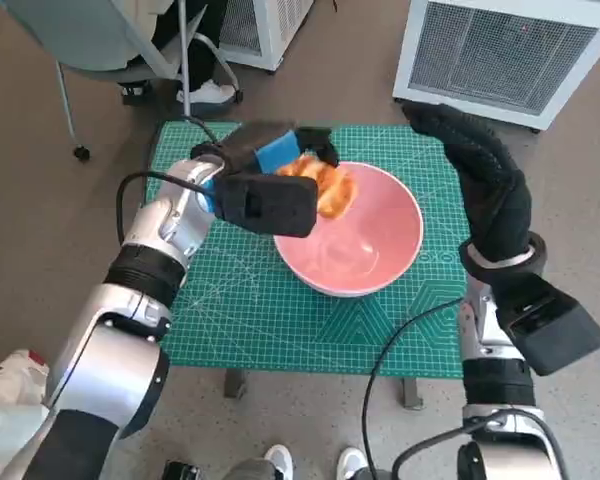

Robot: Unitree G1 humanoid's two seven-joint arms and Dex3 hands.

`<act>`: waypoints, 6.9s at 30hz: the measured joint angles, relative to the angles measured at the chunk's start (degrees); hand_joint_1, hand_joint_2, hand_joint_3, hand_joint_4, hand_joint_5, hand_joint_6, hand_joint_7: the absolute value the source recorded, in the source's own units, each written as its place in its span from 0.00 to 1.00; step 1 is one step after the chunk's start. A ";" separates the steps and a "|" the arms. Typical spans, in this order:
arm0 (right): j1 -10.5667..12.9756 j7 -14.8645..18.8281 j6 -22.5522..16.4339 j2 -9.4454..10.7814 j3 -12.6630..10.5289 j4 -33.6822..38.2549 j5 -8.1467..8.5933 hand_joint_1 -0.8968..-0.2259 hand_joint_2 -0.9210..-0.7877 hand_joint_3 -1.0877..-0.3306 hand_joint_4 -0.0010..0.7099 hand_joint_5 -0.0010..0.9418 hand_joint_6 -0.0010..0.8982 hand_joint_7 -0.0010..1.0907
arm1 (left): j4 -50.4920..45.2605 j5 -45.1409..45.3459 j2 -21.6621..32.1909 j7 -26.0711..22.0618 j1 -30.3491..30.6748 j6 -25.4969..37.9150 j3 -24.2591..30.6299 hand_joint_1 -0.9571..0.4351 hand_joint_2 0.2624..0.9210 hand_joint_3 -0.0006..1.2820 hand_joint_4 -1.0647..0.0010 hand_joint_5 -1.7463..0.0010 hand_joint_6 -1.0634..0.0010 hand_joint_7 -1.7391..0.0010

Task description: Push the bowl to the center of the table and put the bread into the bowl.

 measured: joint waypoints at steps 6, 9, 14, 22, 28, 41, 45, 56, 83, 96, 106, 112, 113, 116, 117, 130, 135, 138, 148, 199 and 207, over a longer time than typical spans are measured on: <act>0.13 0.00 -0.03 0.04 -0.06 -0.10 0.11 0.35 0.00 0.42 0.44 0.06 0.00 0.63 | -0.26 -4.41 0.00 -11.32 -0.14 2.51 2.52 0.48 0.84 0.00 0.99 1.00 0.89 0.89; 0.21 -0.01 -0.02 0.23 -0.04 -0.10 0.31 0.35 0.00 0.42 0.44 0.06 0.00 0.63 | -1.67 -6.23 0.04 -12.32 -0.11 2.73 4.00 0.45 0.83 0.00 1.00 1.00 0.91 0.90; 0.23 -0.05 -0.01 1.01 0.05 -0.19 0.33 0.35 0.00 0.42 0.43 0.06 0.00 0.64 | -6.11 -7.63 0.58 -12.16 0.00 3.33 5.60 0.41 0.82 0.00 1.00 1.00 0.92 0.90; 0.27 -0.15 0.02 1.37 0.08 -0.28 0.27 0.35 0.00 0.41 0.43 0.06 0.00 0.63 | -18.68 -9.03 3.65 -14.15 2.94 5.60 6.87 0.41 0.81 0.00 1.00 1.00 0.93 0.90; 0.41 -0.15 0.04 1.00 0.01 -0.41 0.34 0.34 0.00 0.42 0.43 0.06 0.00 0.63 | -31.86 -10.87 8.36 -17.35 7.36 9.01 8.85 0.45 0.81 0.00 1.00 1.00 0.92 0.90; 0.62 1.07 0.50 0.23 -0.14 -0.61 2.36 0.34 0.00 0.42 0.43 0.06 0.00 0.63 | -58.15 -12.62 27.56 -24.80 22.84 17.78 17.54 0.44 0.80 0.00 1.00 1.00 0.89 0.92; 0.60 1.75 0.60 -0.14 -0.27 -0.42 3.30 0.34 0.00 0.42 0.43 0.06 0.00 0.63 | -59.94 -11.67 32.89 -24.78 28.25 19.04 19.18 0.45 0.80 0.00 1.00 1.00 0.88 0.93; -0.35 2.75 0.55 0.66 0.07 0.85 3.46 0.36 0.00 0.42 0.43 0.06 0.00 0.63 | -60.64 -7.40 36.98 -24.11 38.31 20.53 17.68 0.44 0.80 0.00 1.00 1.00 0.86 0.94; -1.60 5.48 0.04 -0.04 -0.76 3.06 4.65 0.39 0.00 0.41 0.43 0.06 0.00 0.62 | -46.80 -2.58 31.58 -17.27 38.21 18.63 9.29 0.48 0.80 0.00 0.97 1.00 0.83 0.98; -1.70 5.50 0.26 -0.13 -1.22 2.18 4.64 0.38 0.00 0.43 0.43 0.06 0.00 0.63 | -37.18 -0.79 28.24 -14.79 34.05 17.10 5.66 0.52 0.80 0.00 0.88 0.99 0.77 0.98; -1.68 5.49 0.47 -0.20 -1.37 1.59 4.49 0.38 0.00 0.42 0.43 0.06 0.00 0.65 | -32.19 0.65 26.17 -12.64 33.09 16.25 3.41 0.56 0.84 0.01 0.70 0.97 0.62 0.95; -1.68 5.48 0.53 -0.19 -1.37 1.57 4.42 0.38 0.00 0.42 0.43 0.06 0.00 0.66 | -29.90 1.54 25.03 -7.82 32.51 14.90 3.13 0.73 0.96 0.08 0.44 0.48 0.46 0.66; -1.67 5.48 0.58 -0.20 -1.38 1.54 4.42 0.38 0.00 0.42 0.43 0.06 0.00 0.66 | -29.55 1.72 24.97 -6.67 32.54 14.41 3.02 0.72 0.97 0.08 0.43 0.43 0.47 0.60; -1.63 5.49 0.68 -0.22 -1.39 1.47 4.43 0.38 0.00 0.43 0.43 0.06 0.00 0.66 | -29.21 2.10 24.92 -4.03 32.59 12.99 2.97 0.70 0.99 0.08 0.41 0.30 0.43 0.42; -1.62 5.49 0.72 -0.22 -1.39 1.41 4.43 0.38 0.00 0.43 0.43 0.06 0.00 0.66 | -29.19 2.12 24.94 -3.36 32.64 12.48 2.98 0.69 0.99 0.08 0.41 0.29 0.42 0.41; -1.37 5.71 1.18 -0.30 -1.44 1.09 4.57 0.37 0.00 0.43 0.43 0.06 0.00 0.65 | -32.61 0.35 25.22 -1.78 34.41 9.58 5.33 0.69 0.98 0.06 0.34 0.31 0.39 0.37; -1.24 6.09 1.34 -0.31 -1.46 1.10 4.60 0.36 0.00 0.43 0.43 0.06 0.00 0.64 | -38.93 -2.64 25.31 -2.29 34.28 10.66 8.96 0.69 0.99 0.05 0.31 0.36 0.41 0.33; -1.25 6.31 1.38 -0.32 -1.48 1.13 4.59 0.36 0.00 0.43 0.43 0.06 0.00 0.64 | -43.20 -4.56 25.20 -2.19 33.68 11.38 11.53 0.69 1.00 0.04 0.30 0.39 0.41 0.31; -1.26 6.48 1.47 -0.44 -1.62 1.37 4.60 0.38 0.00 0.42 0.43 0.06 0.00 0.63 | -52.41 -4.96 20.50 2.21 25.82 11.09 13.56 0.69 1.00 0.03 0.29 0.41 0.40 0.30; -0.14 6.43 4.78 -2.18 -1.96 -2.83 4.50 0.35 0.00 0.44 0.42 0.07 0.00 0.62 | -34.77 6.26 -1.08 -2.23 10.11 10.53 -4.37 0.22 0.94 0.07 1.00 1.00 1.00 0.74; -0.47 6.00 3.77 -2.19 -2.39 -2.38 4.49 0.38 0.00 0.44 0.42 0.07 0.00 0.62 | -35.82 4.34 0.68 3.54 13.13 6.12 -1.27 0.05 1.00 0.28 1.00 1.00 1.00 0.78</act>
